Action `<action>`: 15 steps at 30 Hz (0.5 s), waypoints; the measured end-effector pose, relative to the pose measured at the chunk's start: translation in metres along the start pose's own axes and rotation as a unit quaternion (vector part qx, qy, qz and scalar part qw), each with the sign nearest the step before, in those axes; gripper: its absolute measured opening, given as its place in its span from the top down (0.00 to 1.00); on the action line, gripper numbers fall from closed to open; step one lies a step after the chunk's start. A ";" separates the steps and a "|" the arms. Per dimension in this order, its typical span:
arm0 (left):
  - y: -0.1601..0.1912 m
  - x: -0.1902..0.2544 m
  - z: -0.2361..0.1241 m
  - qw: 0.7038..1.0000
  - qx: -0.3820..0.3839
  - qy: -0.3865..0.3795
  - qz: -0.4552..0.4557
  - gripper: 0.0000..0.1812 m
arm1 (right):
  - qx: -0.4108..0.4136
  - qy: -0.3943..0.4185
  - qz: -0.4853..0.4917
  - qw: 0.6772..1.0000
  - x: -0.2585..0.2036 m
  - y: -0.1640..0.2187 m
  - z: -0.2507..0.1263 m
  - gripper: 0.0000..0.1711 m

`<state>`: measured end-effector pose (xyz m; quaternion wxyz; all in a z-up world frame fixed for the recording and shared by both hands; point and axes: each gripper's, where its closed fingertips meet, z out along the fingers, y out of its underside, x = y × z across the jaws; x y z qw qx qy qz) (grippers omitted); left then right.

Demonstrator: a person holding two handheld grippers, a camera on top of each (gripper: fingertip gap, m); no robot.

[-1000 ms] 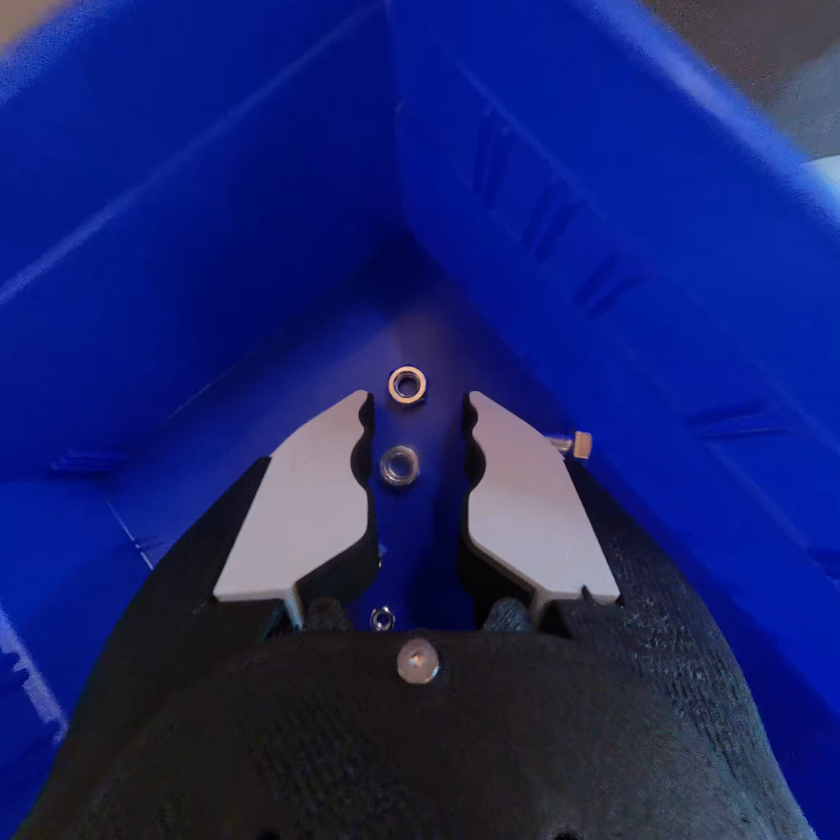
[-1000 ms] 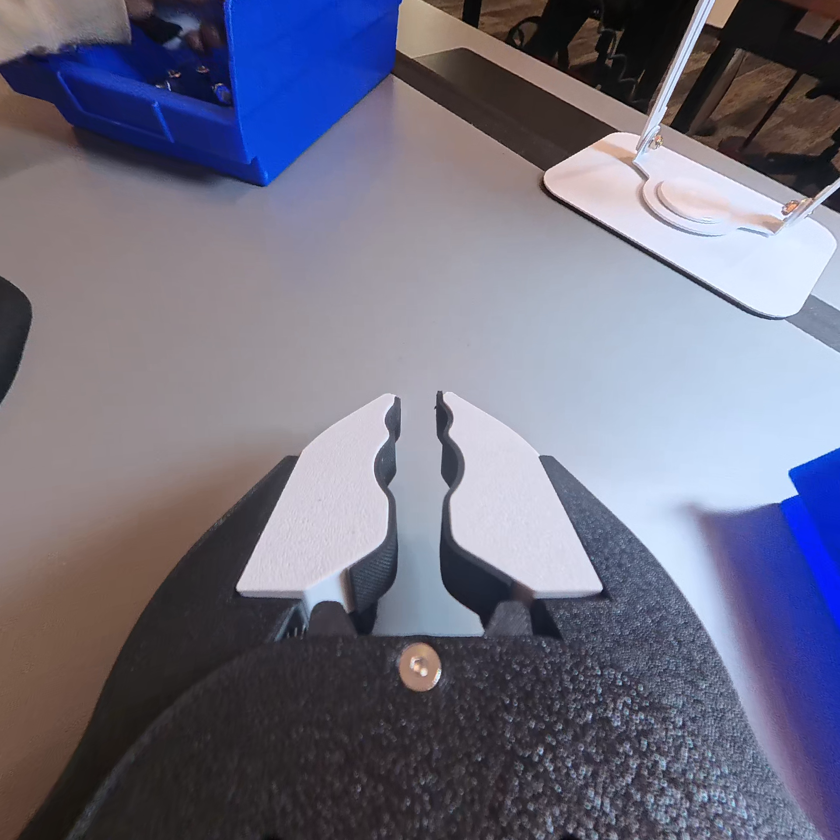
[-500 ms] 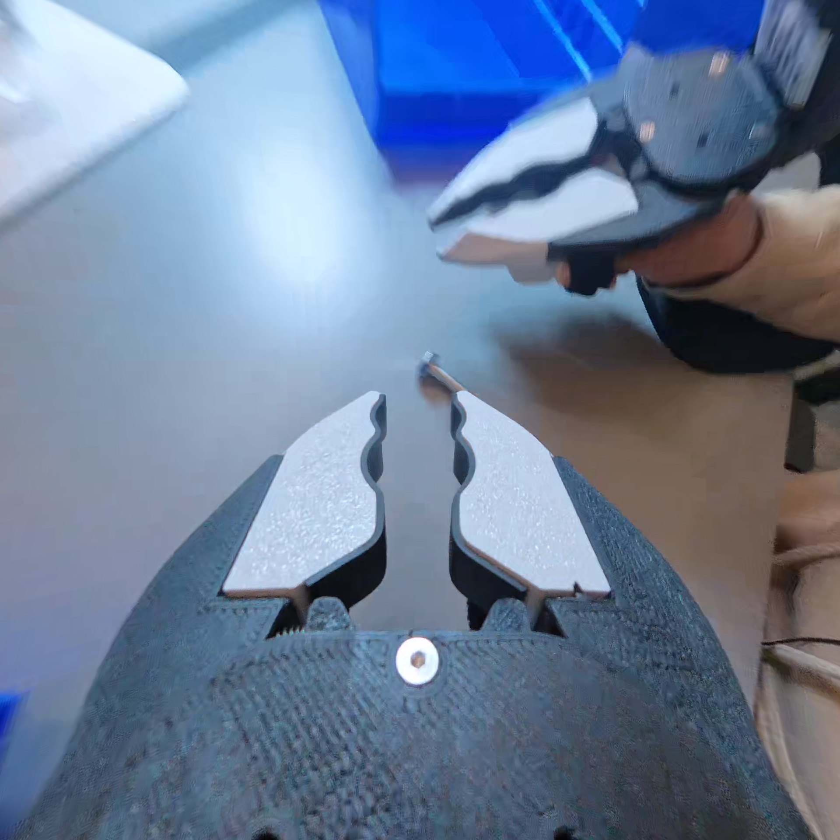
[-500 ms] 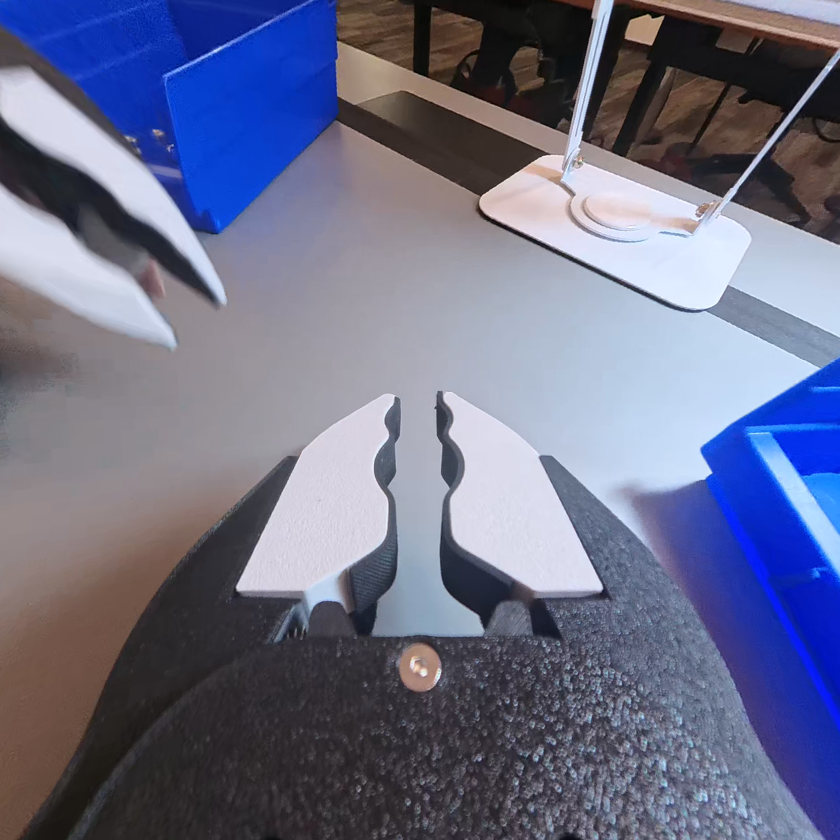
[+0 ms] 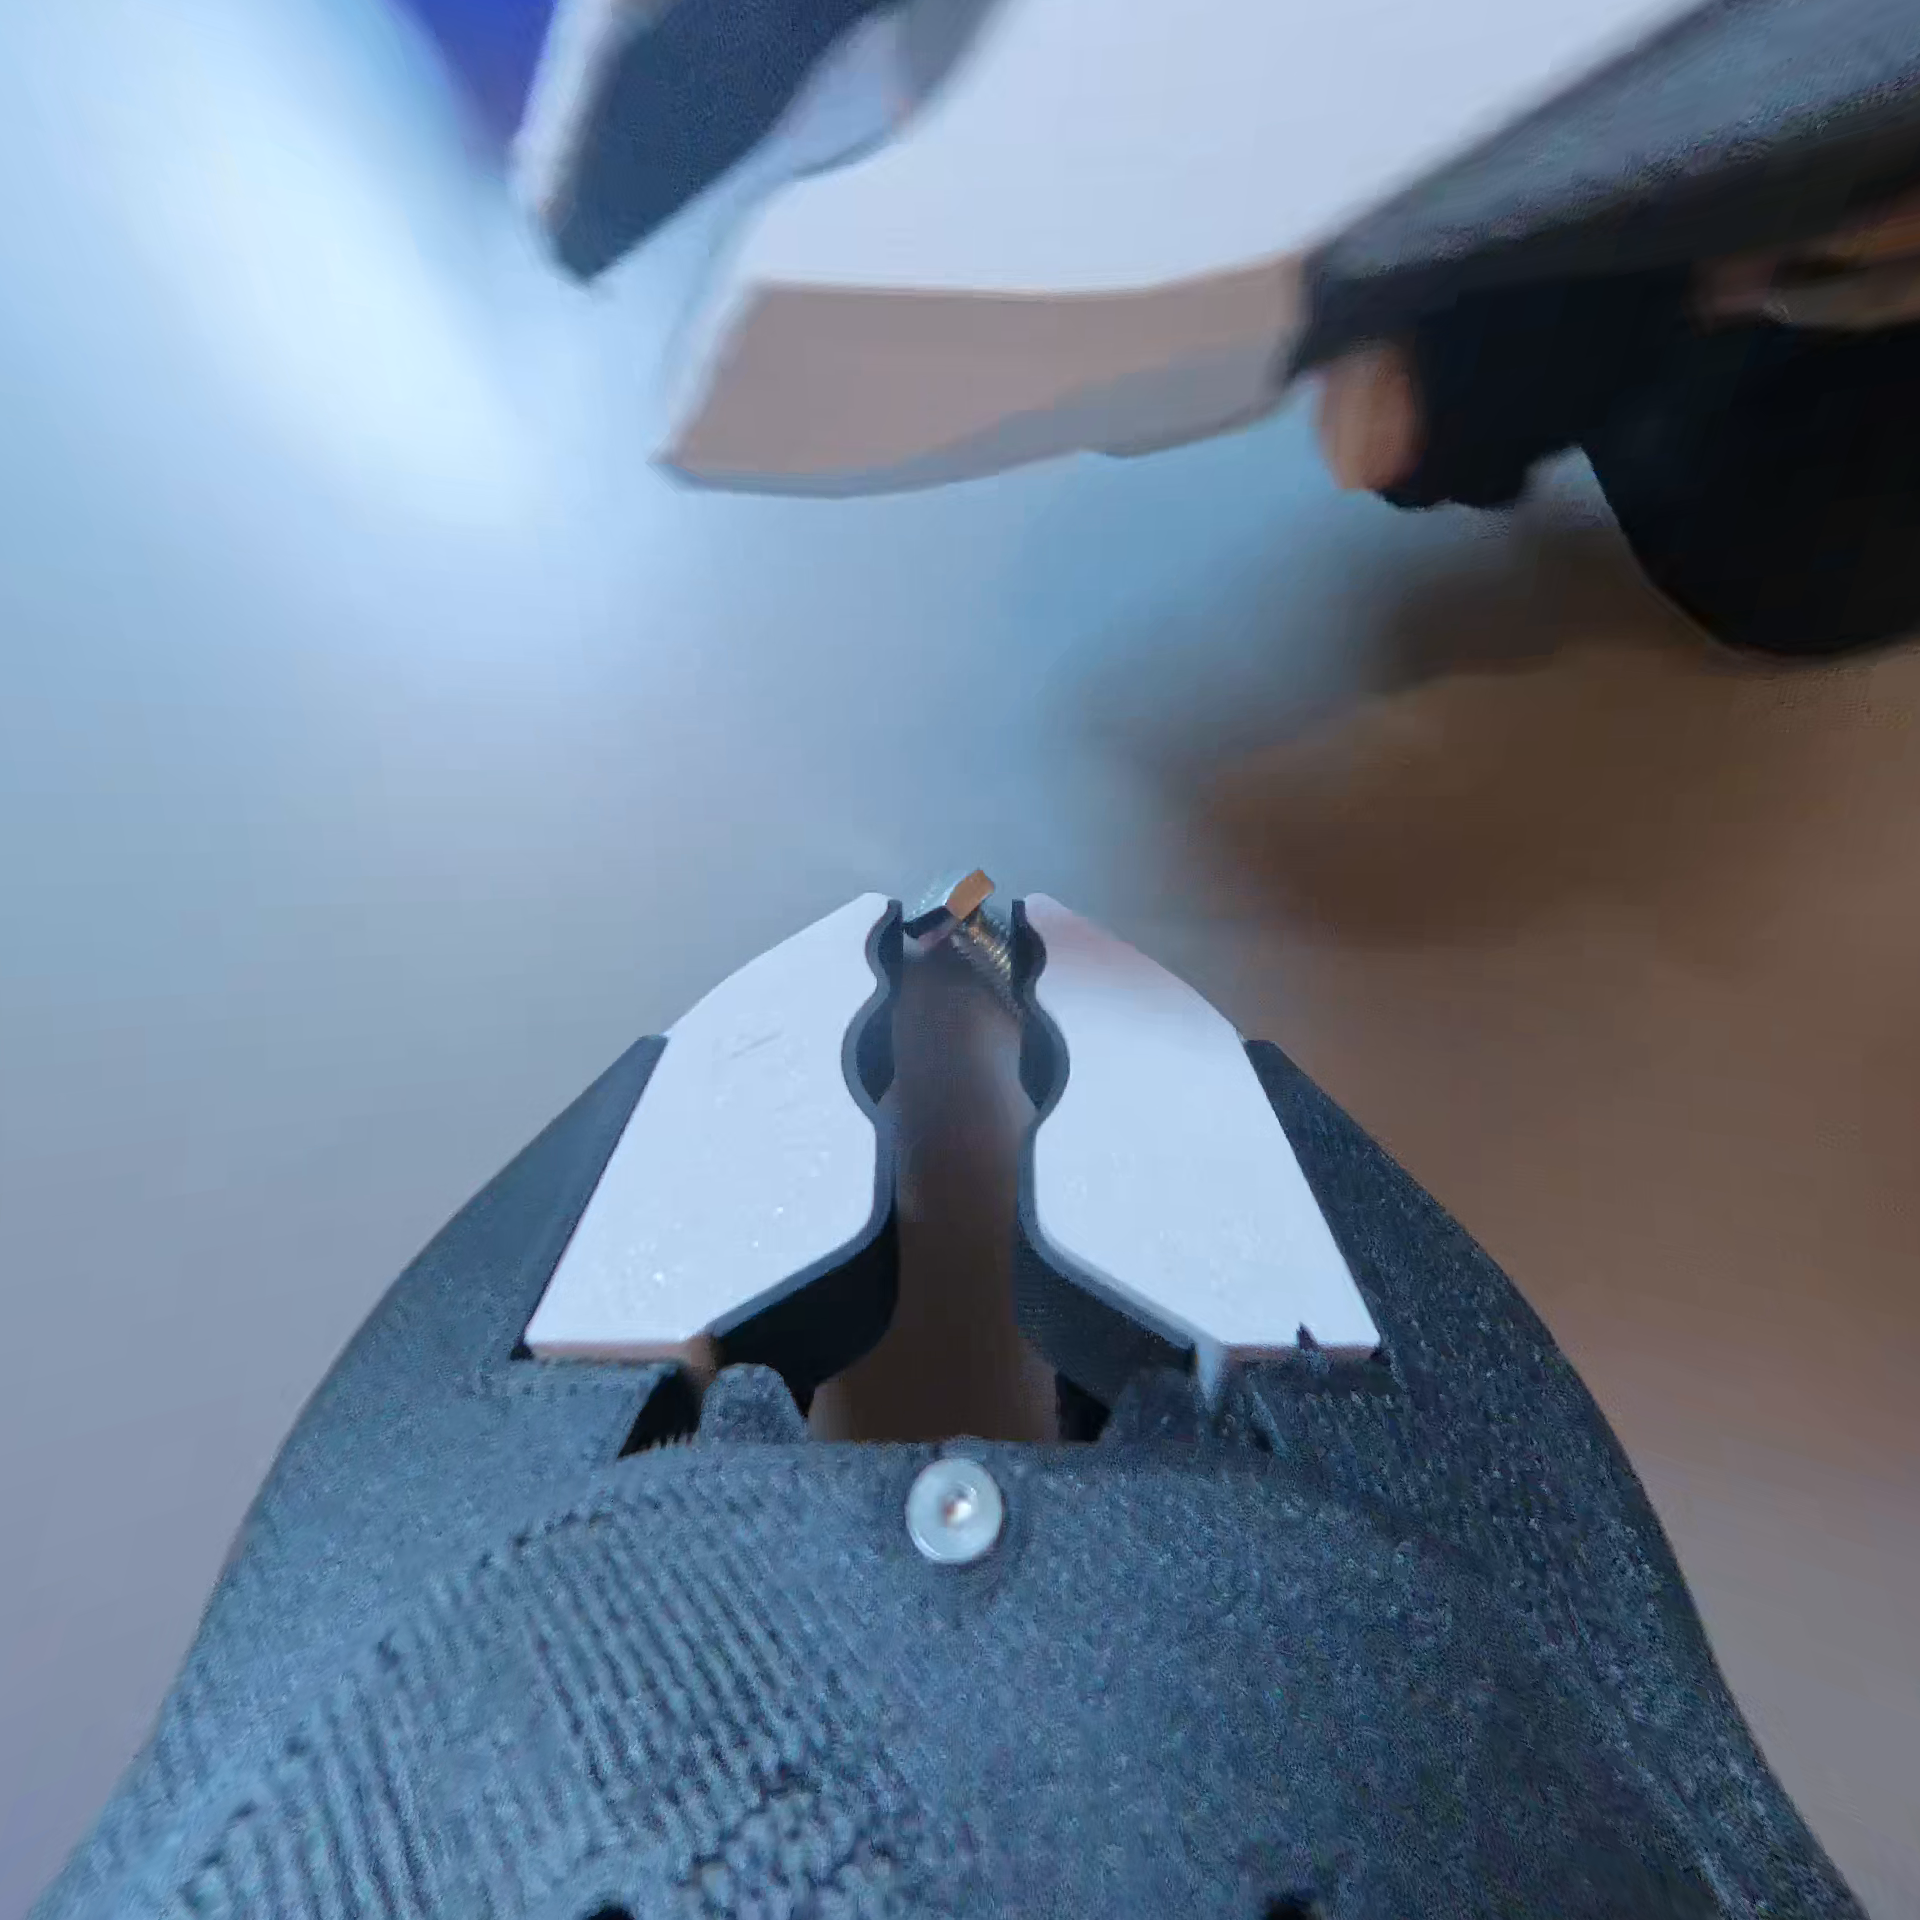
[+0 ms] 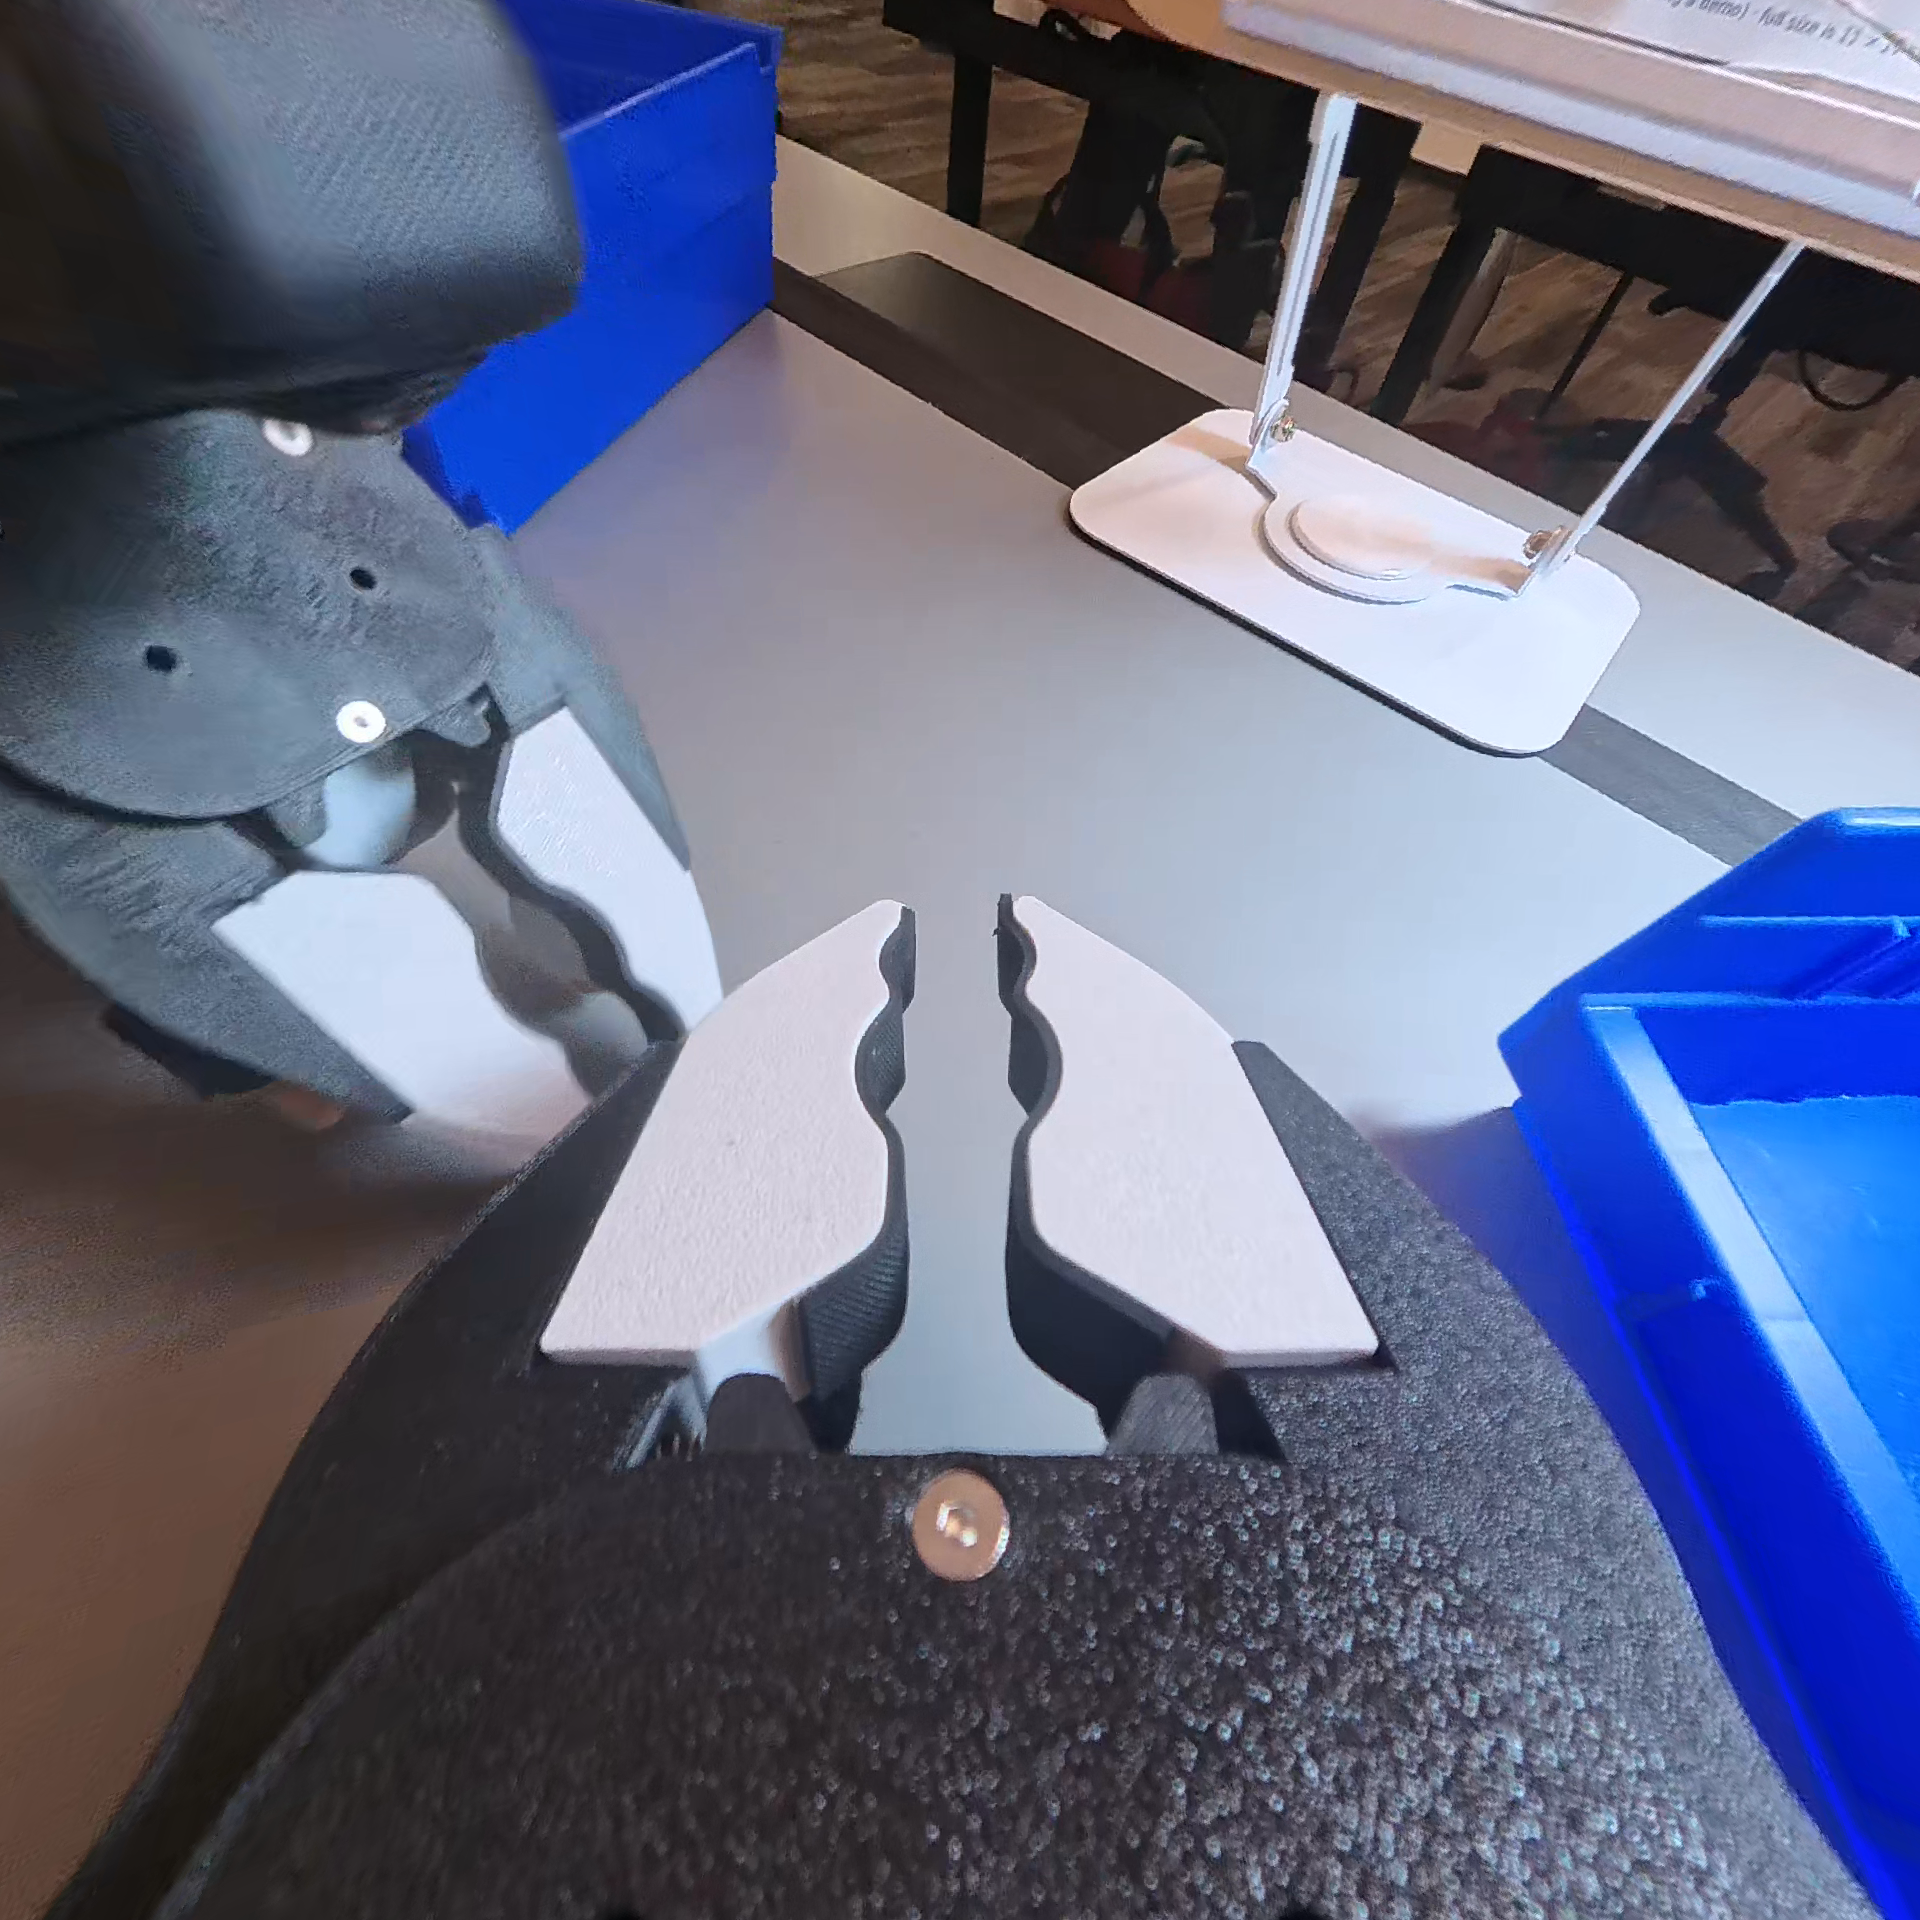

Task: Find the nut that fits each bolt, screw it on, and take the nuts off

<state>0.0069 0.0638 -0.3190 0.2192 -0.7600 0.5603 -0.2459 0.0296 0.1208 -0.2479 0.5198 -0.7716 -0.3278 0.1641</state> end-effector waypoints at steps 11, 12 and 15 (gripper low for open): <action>0.039 0.063 -0.024 0.965 -0.053 0.050 0.250 0.91 | -0.007 -0.012 -0.004 1.000 -0.001 0.004 0.001 0.91; 0.042 0.060 -0.027 0.964 -0.059 0.037 0.257 0.91 | -0.008 -0.014 -0.006 1.000 -0.002 0.005 0.002 0.91; 0.046 0.057 -0.039 0.966 -0.058 0.023 0.251 0.91 | -0.013 -0.018 -0.008 1.000 -0.005 0.007 0.004 0.91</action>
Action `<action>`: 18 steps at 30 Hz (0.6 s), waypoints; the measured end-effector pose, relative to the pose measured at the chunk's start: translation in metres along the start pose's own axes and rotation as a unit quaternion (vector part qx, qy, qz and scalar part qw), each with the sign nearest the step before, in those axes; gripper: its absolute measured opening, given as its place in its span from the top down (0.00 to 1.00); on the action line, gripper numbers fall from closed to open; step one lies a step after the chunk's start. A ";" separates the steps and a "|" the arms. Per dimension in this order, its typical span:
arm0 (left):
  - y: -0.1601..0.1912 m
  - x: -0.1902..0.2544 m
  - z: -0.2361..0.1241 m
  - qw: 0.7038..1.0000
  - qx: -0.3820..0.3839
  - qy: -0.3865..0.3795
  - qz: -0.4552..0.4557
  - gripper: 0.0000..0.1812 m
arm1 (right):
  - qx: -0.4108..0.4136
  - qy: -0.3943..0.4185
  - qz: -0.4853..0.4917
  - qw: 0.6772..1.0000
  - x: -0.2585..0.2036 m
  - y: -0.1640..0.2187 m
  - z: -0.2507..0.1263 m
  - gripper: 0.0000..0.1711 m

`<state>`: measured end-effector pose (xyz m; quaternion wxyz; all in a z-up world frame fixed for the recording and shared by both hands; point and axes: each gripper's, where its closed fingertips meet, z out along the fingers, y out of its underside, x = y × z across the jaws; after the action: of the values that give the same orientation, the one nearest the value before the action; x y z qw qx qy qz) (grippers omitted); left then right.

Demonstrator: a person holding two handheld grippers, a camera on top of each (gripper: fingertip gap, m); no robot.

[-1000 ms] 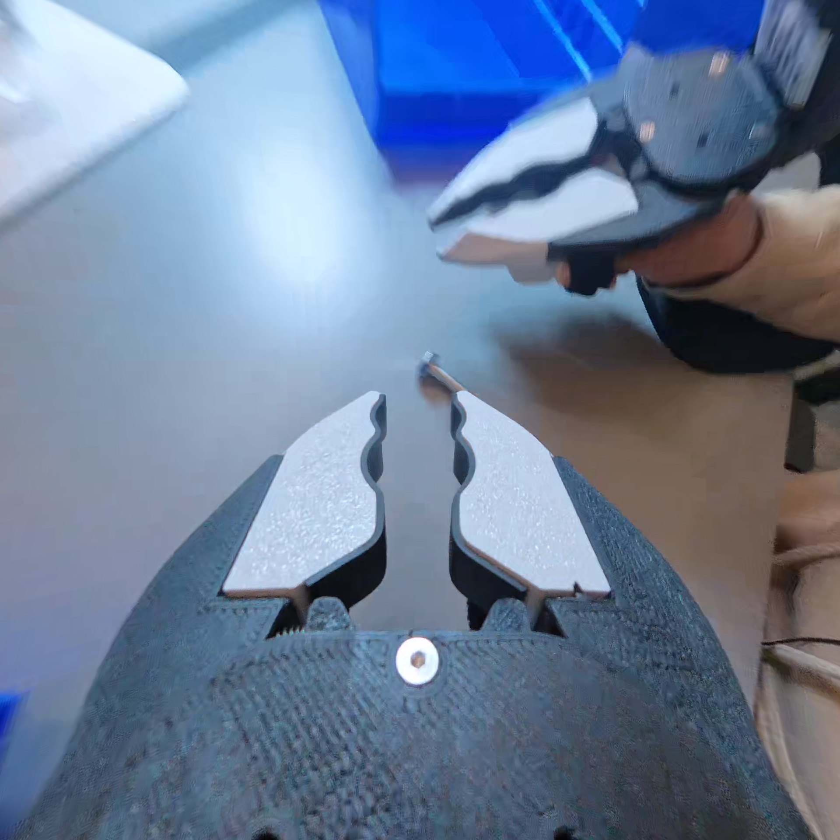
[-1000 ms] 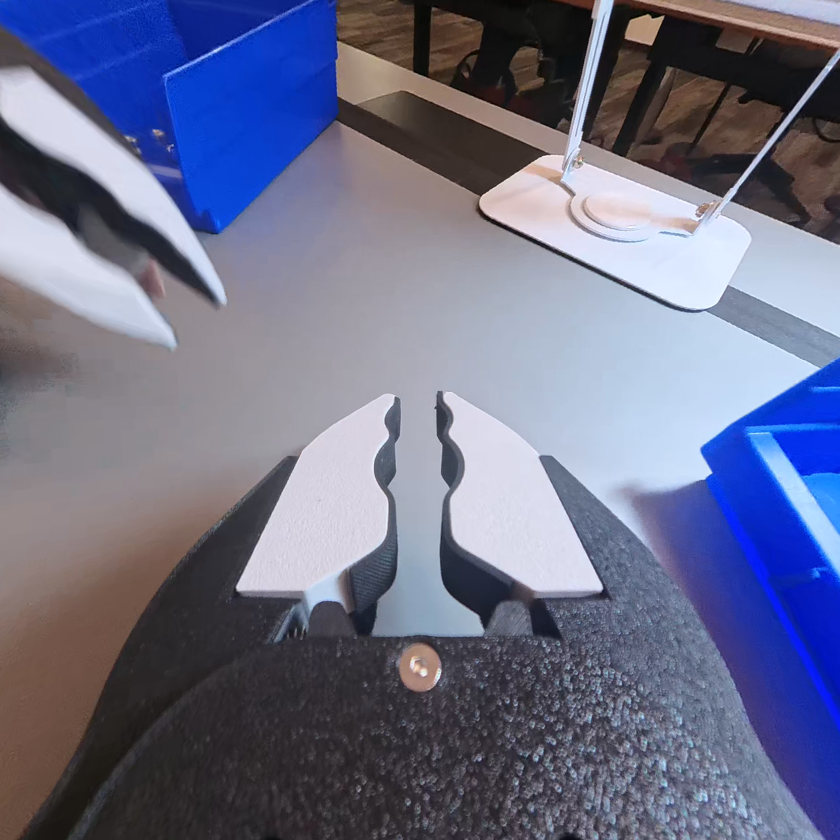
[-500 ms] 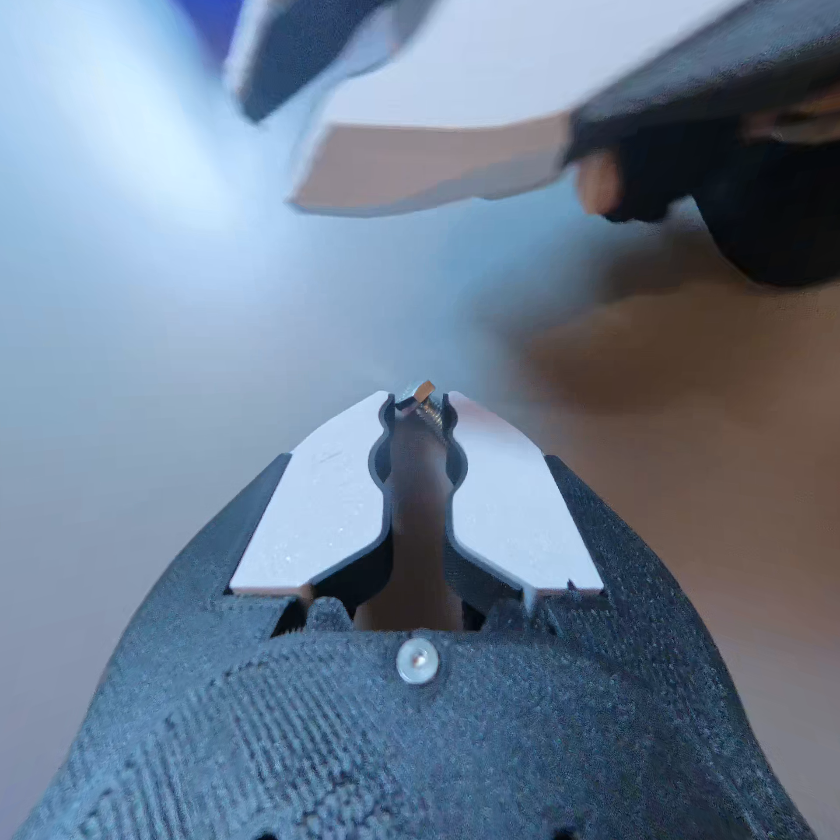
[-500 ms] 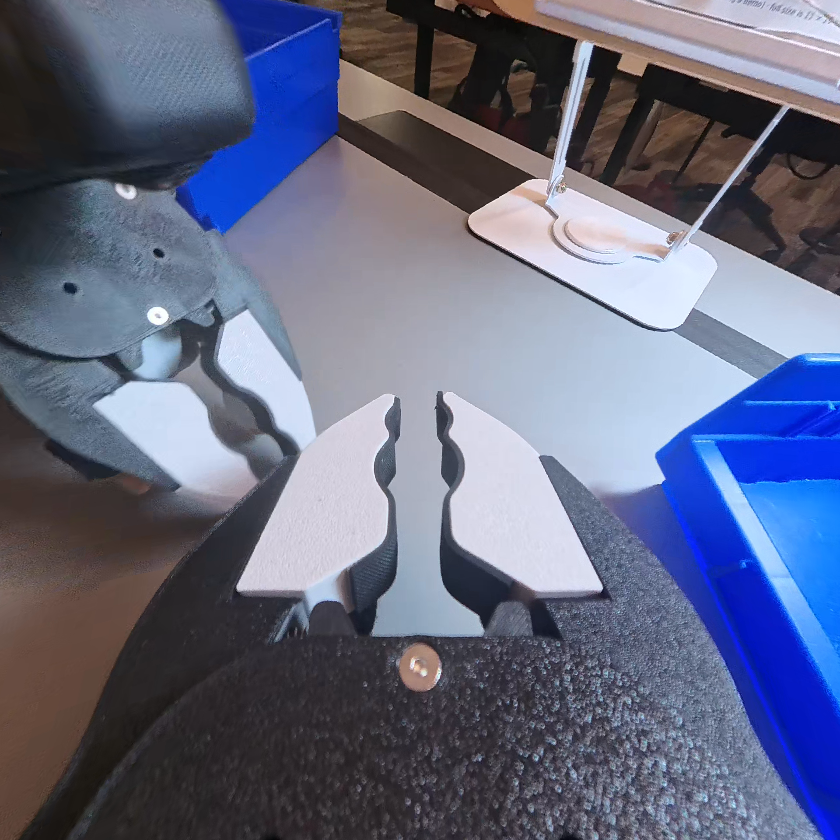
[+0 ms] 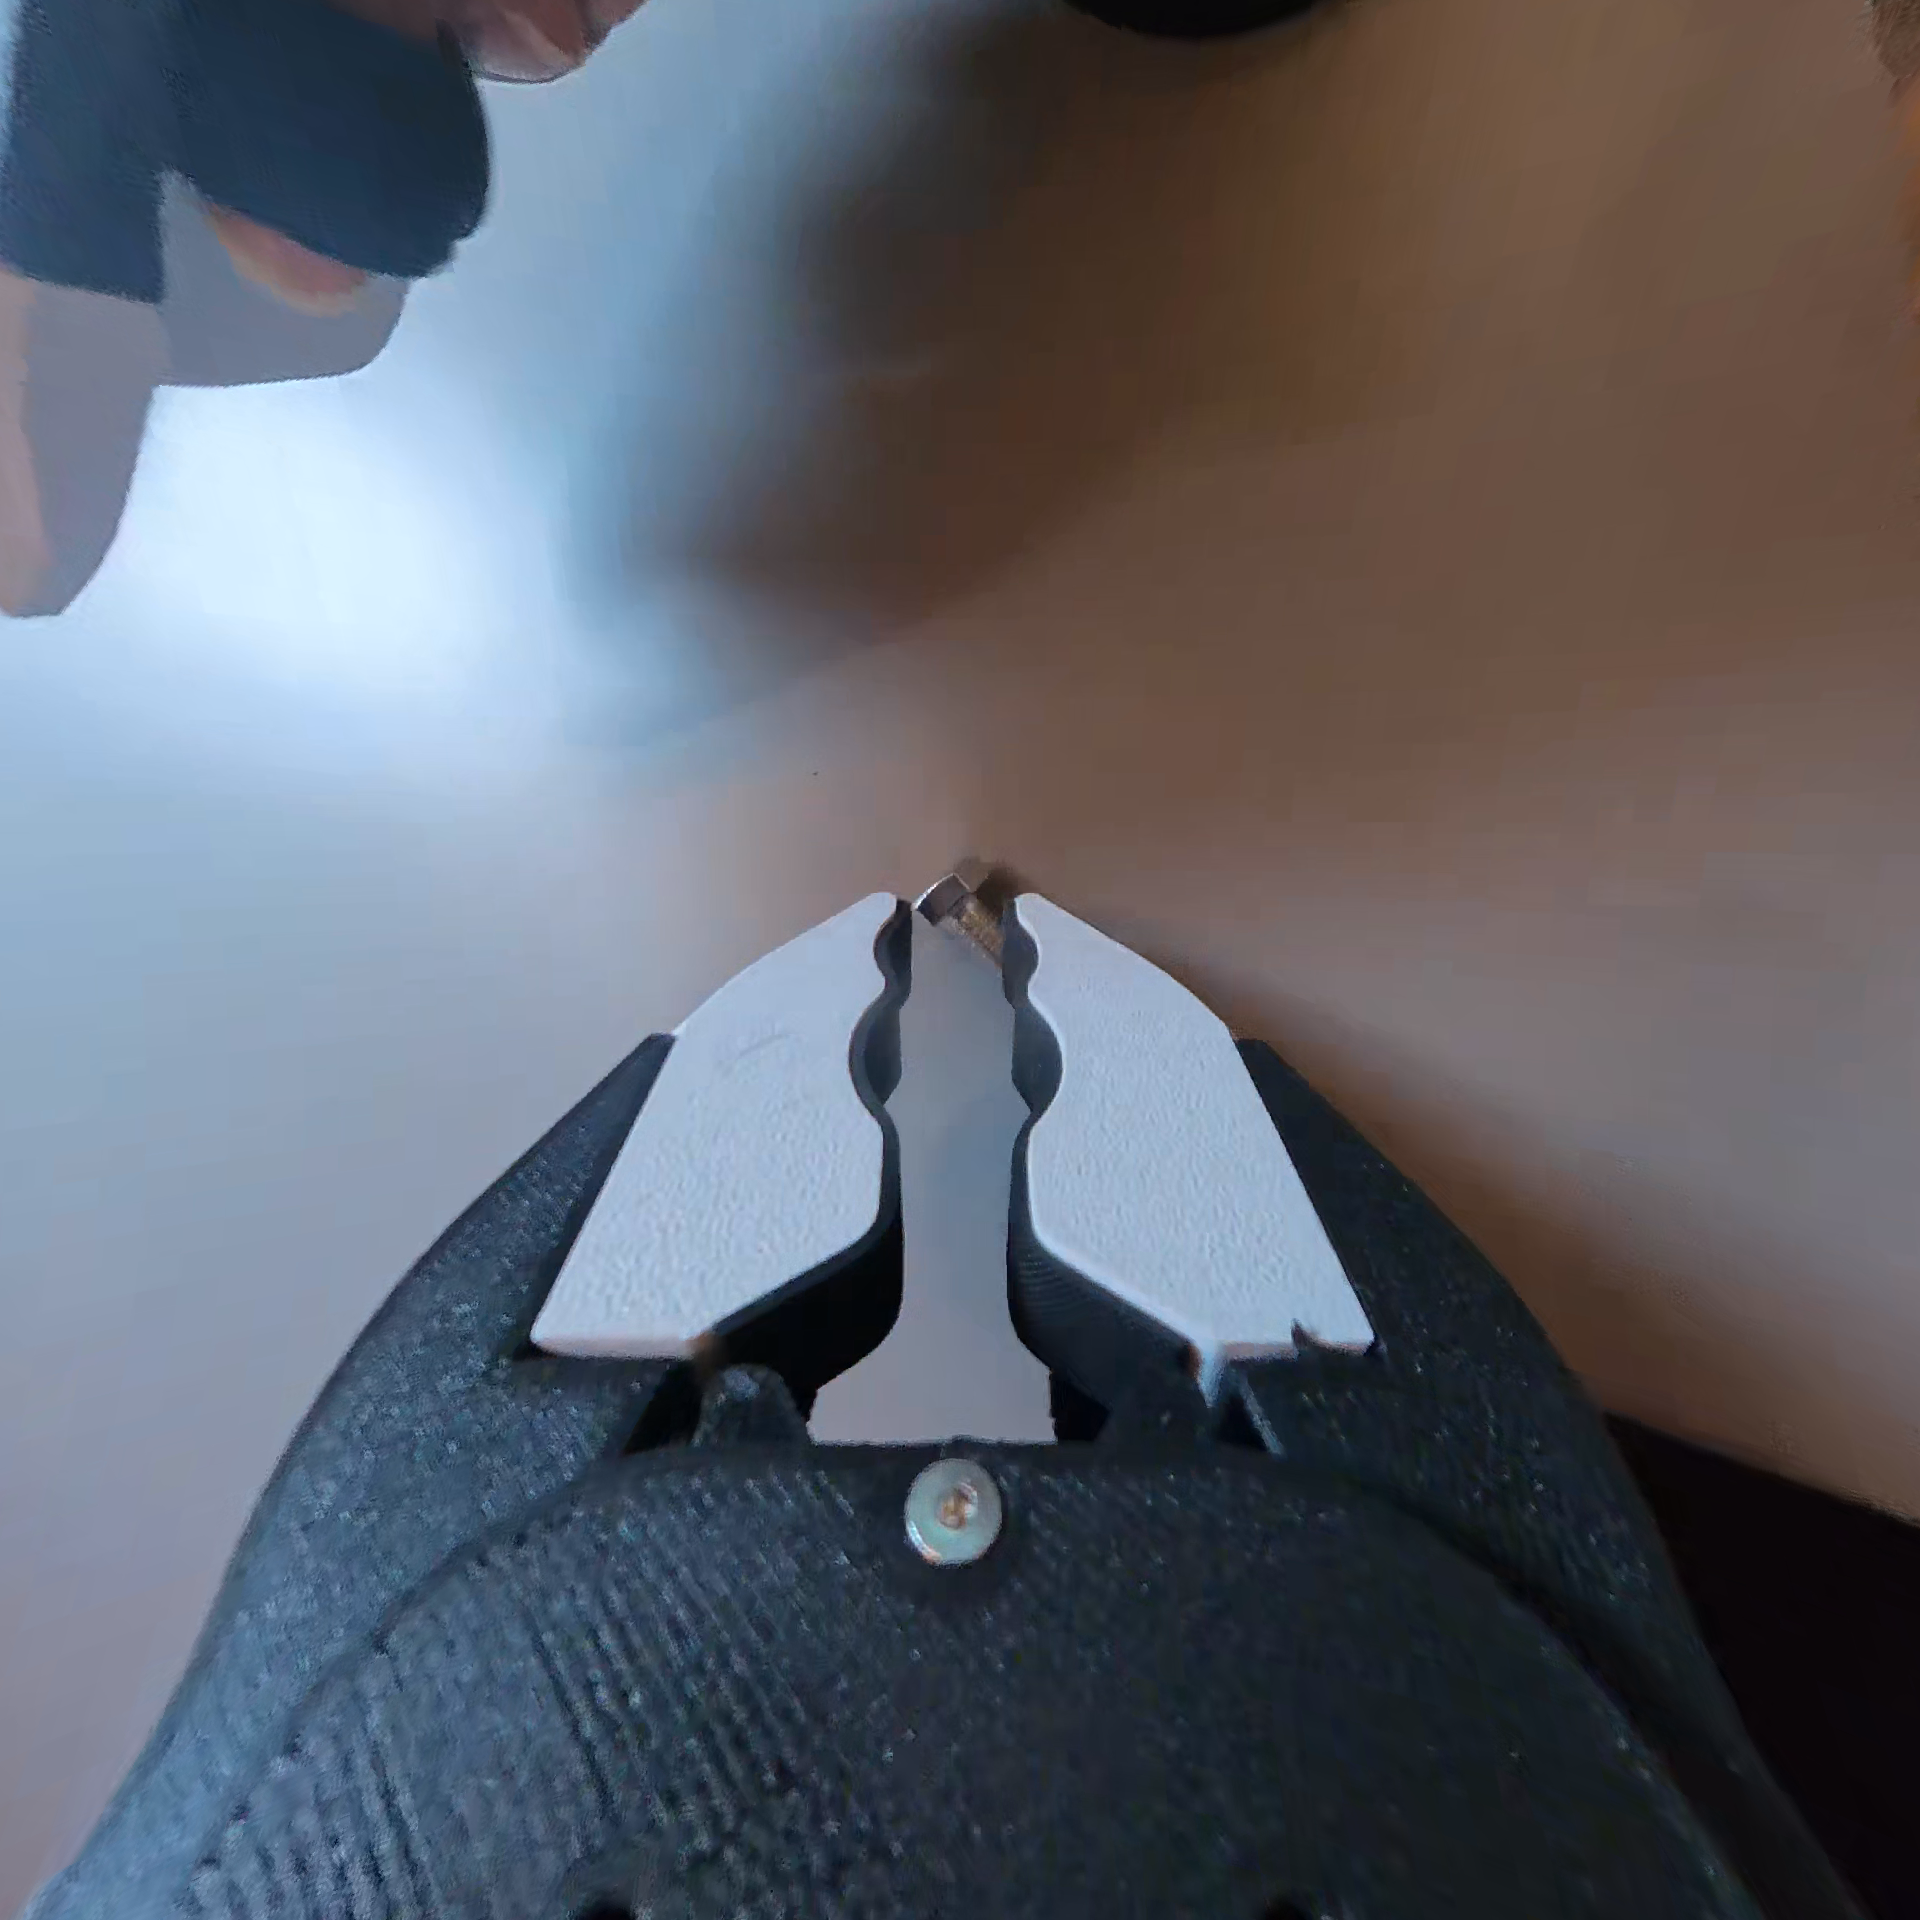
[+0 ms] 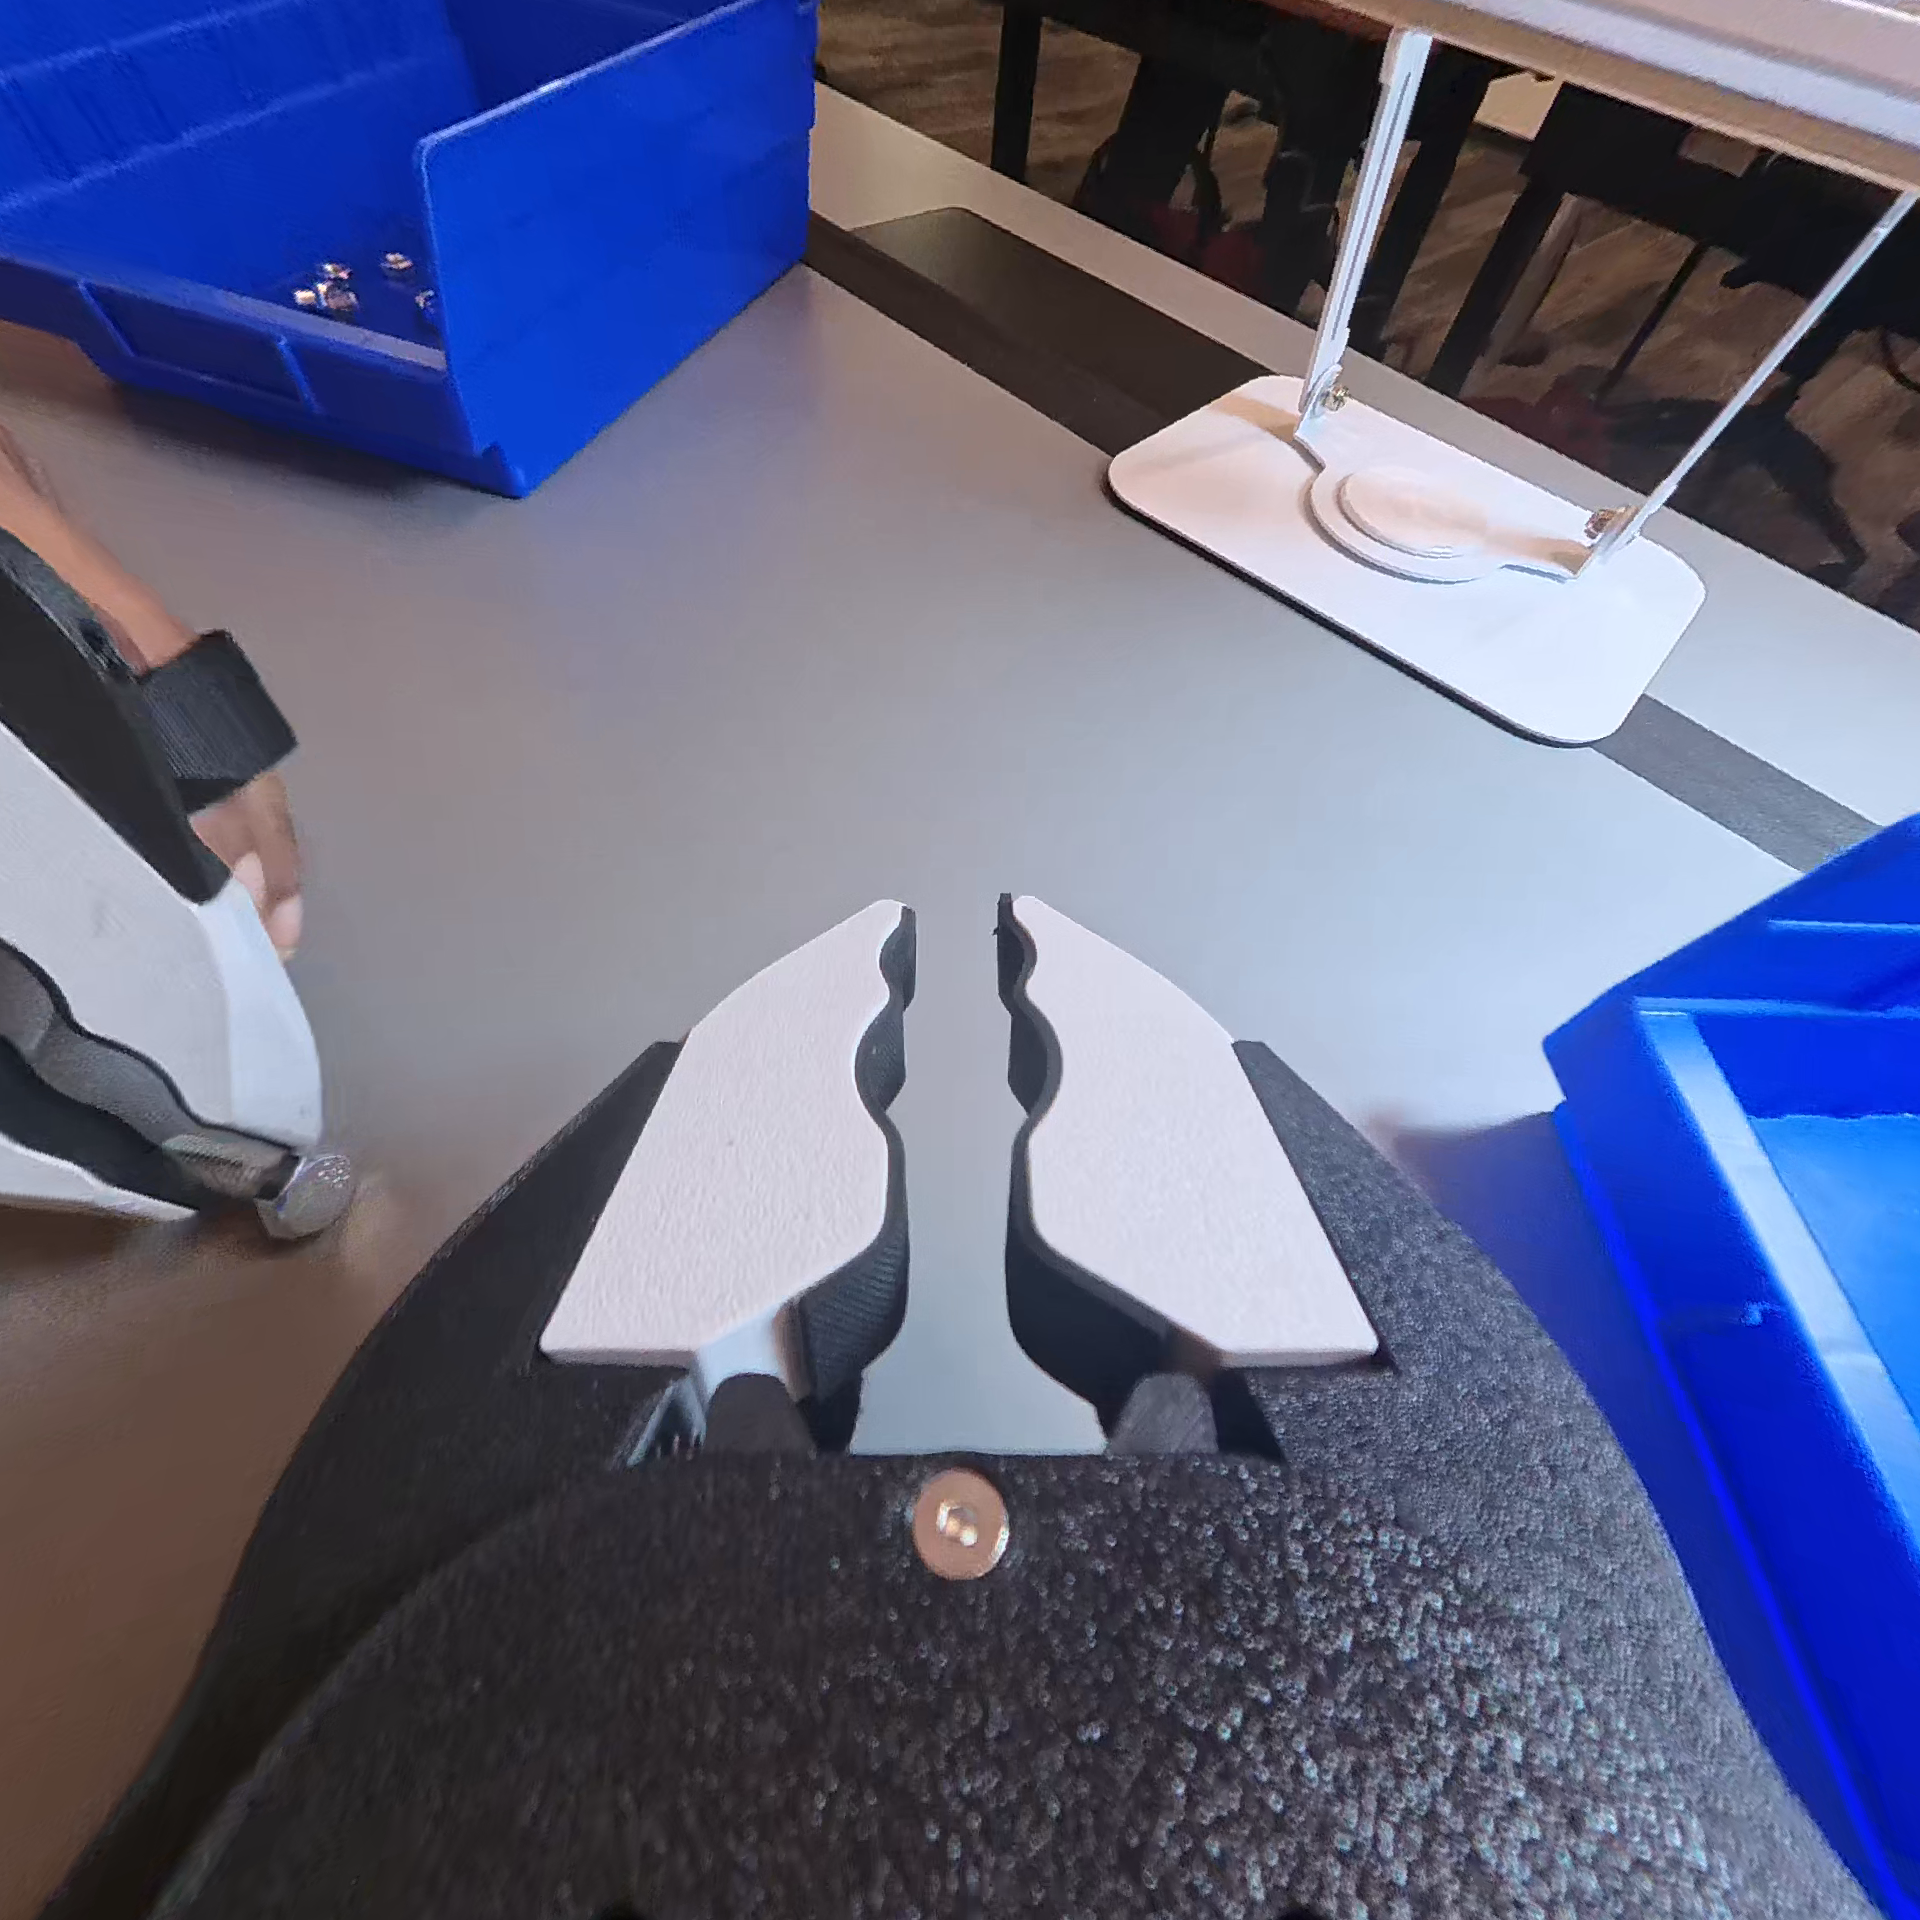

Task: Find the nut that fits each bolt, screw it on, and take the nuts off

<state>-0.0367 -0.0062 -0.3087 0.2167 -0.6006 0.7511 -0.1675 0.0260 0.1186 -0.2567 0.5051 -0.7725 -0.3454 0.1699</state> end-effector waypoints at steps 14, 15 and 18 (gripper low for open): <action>0.009 0.002 0.010 0.995 -0.023 0.028 -0.094 0.91 | -0.006 -0.016 -0.013 1.000 -0.011 0.003 0.003 0.91; 0.009 0.001 0.010 0.997 -0.029 0.033 -0.071 0.94 | -0.005 -0.017 -0.014 1.000 -0.011 0.002 0.003 0.91; 0.013 0.002 0.007 0.996 -0.063 0.053 0.027 0.94 | -0.001 -0.019 -0.014 1.000 -0.010 0.001 0.002 0.91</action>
<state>-0.0442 -0.0048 -0.3220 0.1431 -0.5829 0.7865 -0.1459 0.0181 0.1122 -0.2589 0.5001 -0.7648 -0.3656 0.1768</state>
